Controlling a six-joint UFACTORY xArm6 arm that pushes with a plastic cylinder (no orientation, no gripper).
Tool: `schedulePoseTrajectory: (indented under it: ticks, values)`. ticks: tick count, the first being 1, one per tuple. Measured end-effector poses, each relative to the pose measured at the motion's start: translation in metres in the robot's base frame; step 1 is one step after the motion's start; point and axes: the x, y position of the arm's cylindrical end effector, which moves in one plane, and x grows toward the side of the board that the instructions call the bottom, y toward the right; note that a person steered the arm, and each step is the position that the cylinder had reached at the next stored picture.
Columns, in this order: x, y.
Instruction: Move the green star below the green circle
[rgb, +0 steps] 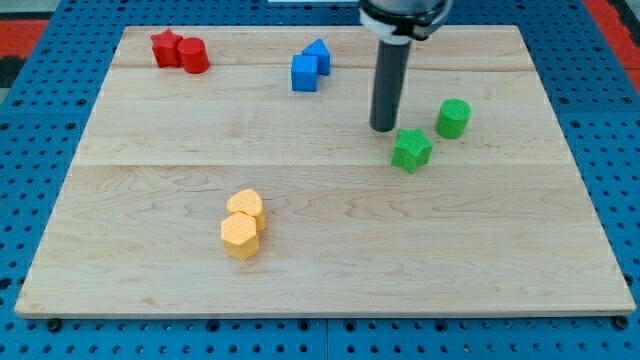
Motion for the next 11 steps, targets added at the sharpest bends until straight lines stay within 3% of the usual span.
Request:
schedulePoseTrajectory:
  ticks: [1, 2, 7, 8, 11]
  values:
    - [0.04, -0.028]
    - [0.052, -0.033]
    - [0.058, -0.079]
    - [0.091, -0.075]
    - [0.04, 0.027]
